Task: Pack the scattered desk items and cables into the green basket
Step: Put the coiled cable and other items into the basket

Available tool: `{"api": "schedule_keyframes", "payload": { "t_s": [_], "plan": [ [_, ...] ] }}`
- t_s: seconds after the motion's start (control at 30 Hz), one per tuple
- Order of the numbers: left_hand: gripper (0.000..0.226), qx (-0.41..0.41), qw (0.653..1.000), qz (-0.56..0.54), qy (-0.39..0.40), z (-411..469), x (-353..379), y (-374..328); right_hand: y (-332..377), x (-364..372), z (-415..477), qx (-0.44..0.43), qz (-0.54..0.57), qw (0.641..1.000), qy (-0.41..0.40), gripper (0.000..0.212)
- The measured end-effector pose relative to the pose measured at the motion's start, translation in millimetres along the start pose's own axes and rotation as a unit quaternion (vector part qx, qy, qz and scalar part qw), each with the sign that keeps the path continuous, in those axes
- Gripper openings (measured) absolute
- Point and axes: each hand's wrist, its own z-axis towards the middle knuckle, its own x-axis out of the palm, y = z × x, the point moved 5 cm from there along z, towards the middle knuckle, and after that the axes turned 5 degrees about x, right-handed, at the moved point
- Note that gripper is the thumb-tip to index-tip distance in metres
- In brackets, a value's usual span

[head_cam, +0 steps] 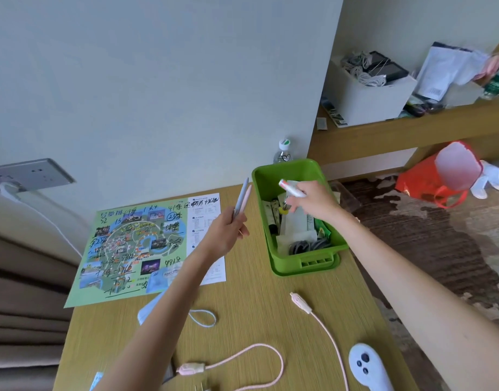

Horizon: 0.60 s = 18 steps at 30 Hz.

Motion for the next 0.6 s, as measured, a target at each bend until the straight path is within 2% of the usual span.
{"api": "schedule_keyframes", "payload": {
  "t_s": [0.13, 0.23, 0.3, 0.37, 0.43, 0.5, 0.57, 0.6],
  "plan": [
    [0.019, -0.005, 1.0, 0.009, -0.011, 11.1, 1.2, 10.3, -9.2, 35.5, -12.7, 0.011, 0.0, 0.972, 0.237, 0.011],
    [0.019, -0.016, 1.0, 0.008, -0.015, 15.0, 3.6, 17.2, -25.6, 52.0, -21.4, 0.075, -0.028, 0.946, 0.314, 0.014],
    [0.019, -0.023, 1.0, 0.012, -0.013, 16.9, 6.5, 20.1, -35.5, 57.6, -23.3, 0.089, -0.101, 0.942, 0.306, 0.018],
    [0.02, -0.028, 0.999, 0.019, -0.009, 18.9, 9.8, 20.3, -39.0, 57.4, -19.9, 0.073, -0.122, 0.951, 0.275, 0.02],
    [0.02, -0.033, 0.999, 0.023, -0.009, 20.4, 12.8, 18.6, -38.4, 51.8, -11.8, 0.065, -0.046, 0.972, 0.222, 0.015],
    [0.021, -0.035, 0.999, 0.03, -0.012, 21.7, 15.6, 14.8, -39.6, 39.3, -1.2, 0.074, 0.014, 0.989, 0.125, 0.009],
    [0.023, -0.031, 0.998, 0.044, -0.017, 23.4, 19.2, 9.5, -41.1, 29.8, 7.5, 0.085, 0.04, 0.994, 0.048, 0.033],
    [0.024, -0.03, 0.998, 0.052, -0.021, 24.8, 21.0, 6.5, -40.5, 29.0, 10.7, 0.086, 0.053, 0.994, 0.039, 0.043]
  ]
}}
